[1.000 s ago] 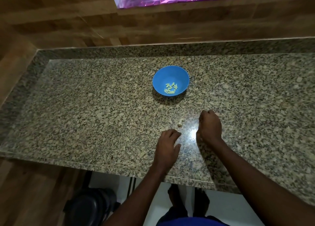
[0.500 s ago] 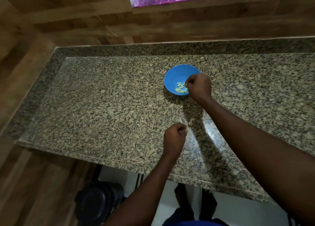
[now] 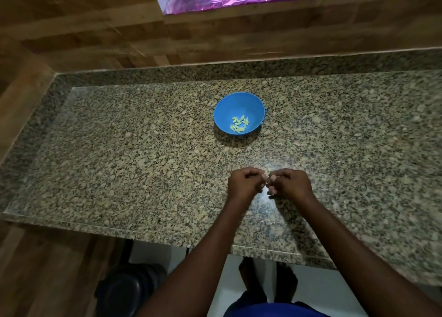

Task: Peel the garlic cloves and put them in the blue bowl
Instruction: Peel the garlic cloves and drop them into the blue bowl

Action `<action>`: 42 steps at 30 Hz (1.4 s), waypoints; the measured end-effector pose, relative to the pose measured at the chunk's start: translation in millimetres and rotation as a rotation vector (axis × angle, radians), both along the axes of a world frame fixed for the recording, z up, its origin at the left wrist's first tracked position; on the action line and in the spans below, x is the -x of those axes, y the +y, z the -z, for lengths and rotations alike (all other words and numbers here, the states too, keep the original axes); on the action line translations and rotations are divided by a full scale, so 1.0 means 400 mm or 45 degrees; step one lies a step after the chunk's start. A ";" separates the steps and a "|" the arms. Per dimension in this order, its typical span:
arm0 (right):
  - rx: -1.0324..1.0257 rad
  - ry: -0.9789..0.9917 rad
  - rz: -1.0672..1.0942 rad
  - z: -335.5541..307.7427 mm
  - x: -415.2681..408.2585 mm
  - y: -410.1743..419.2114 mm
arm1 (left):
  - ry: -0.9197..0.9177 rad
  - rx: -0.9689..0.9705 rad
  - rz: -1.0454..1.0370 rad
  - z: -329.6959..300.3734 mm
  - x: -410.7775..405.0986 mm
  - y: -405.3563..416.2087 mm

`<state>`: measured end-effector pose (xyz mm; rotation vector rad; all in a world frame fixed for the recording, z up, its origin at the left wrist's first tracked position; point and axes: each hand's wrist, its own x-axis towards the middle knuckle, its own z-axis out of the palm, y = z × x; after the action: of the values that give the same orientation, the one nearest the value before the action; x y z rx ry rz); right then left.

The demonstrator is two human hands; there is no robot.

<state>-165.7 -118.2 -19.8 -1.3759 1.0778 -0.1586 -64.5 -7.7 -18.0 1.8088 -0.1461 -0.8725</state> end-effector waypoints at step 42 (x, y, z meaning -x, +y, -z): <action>-0.079 -0.014 -0.062 -0.026 0.056 -0.037 | -0.341 -0.265 0.023 -0.015 -0.009 0.015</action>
<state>-188.3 -133.1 -9.3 -1.3432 1.0310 -0.0960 -60.9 -1.8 -11.9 2.1186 -0.2504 -0.6742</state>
